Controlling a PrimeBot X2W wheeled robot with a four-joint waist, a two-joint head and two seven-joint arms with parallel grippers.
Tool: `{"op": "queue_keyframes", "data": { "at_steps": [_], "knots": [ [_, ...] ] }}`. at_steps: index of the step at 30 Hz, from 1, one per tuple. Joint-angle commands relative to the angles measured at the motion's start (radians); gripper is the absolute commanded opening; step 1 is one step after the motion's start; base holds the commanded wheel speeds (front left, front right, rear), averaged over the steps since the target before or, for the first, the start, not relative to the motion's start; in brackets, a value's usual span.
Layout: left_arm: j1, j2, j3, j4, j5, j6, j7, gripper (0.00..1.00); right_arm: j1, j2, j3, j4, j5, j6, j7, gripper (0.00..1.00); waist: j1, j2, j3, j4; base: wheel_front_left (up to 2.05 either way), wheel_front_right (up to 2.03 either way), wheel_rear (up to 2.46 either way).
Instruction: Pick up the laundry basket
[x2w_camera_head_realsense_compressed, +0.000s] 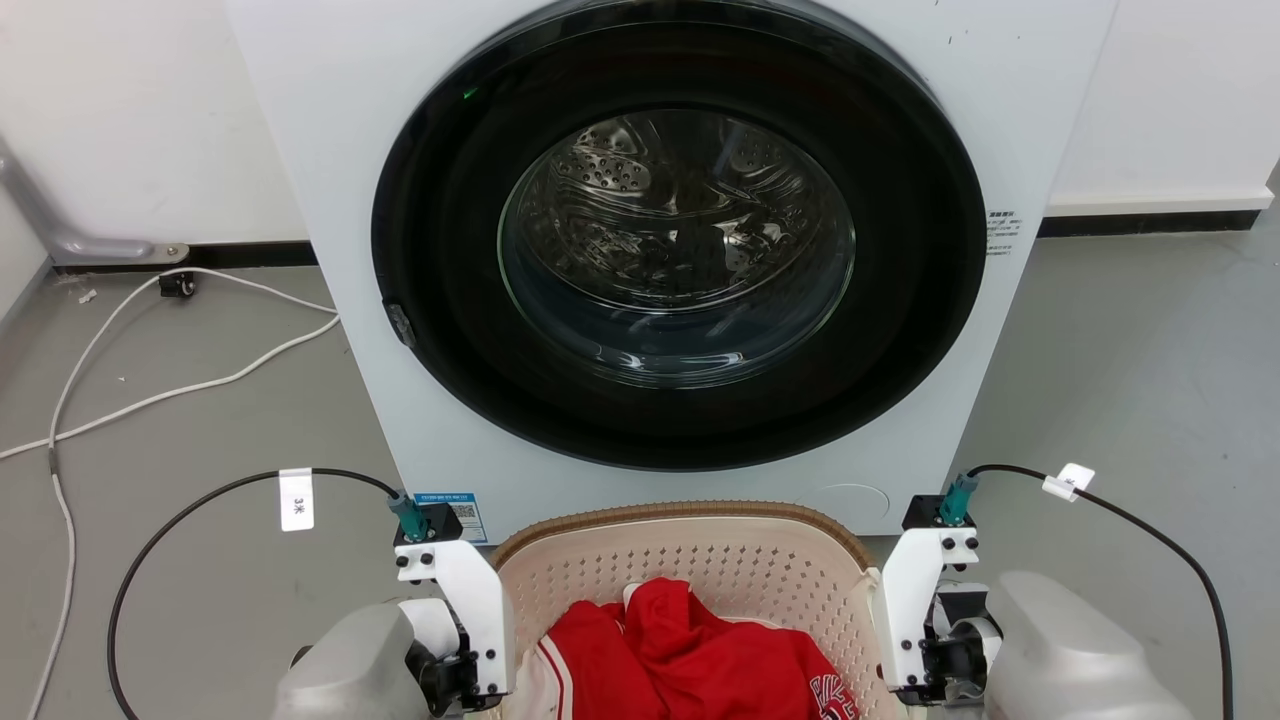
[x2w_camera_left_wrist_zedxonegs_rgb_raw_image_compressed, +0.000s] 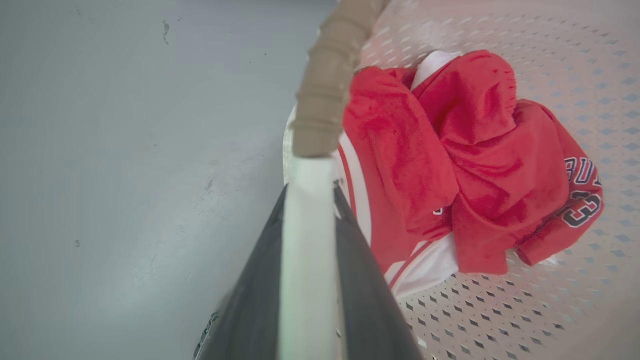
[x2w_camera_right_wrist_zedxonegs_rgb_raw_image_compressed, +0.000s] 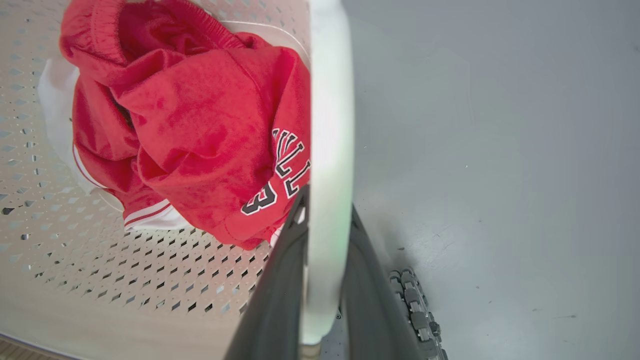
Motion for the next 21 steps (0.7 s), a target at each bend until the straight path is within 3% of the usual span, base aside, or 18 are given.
{"op": "queue_keyframes", "data": {
  "at_steps": [1, 21],
  "knots": [
    [-0.005, -0.027, -0.003, -0.021, -0.013, -0.015, -0.007, 0.0, 0.013, 0.03, -0.002, -0.012, -0.002, 0.013, 0.0, 0.0, 0.0, 0.0, 0.0, 0.0, 0.0, 0.0, 0.0],
    [-0.001, -0.023, -0.035, -0.019, -0.041, -0.015, -0.019, 0.0, 0.02, 0.03, -0.013, -0.012, -0.006, 0.013, 0.004, 0.0, 0.0, 0.0, 0.005, 0.006, 0.0, 0.0, 0.0]
  ]
}}
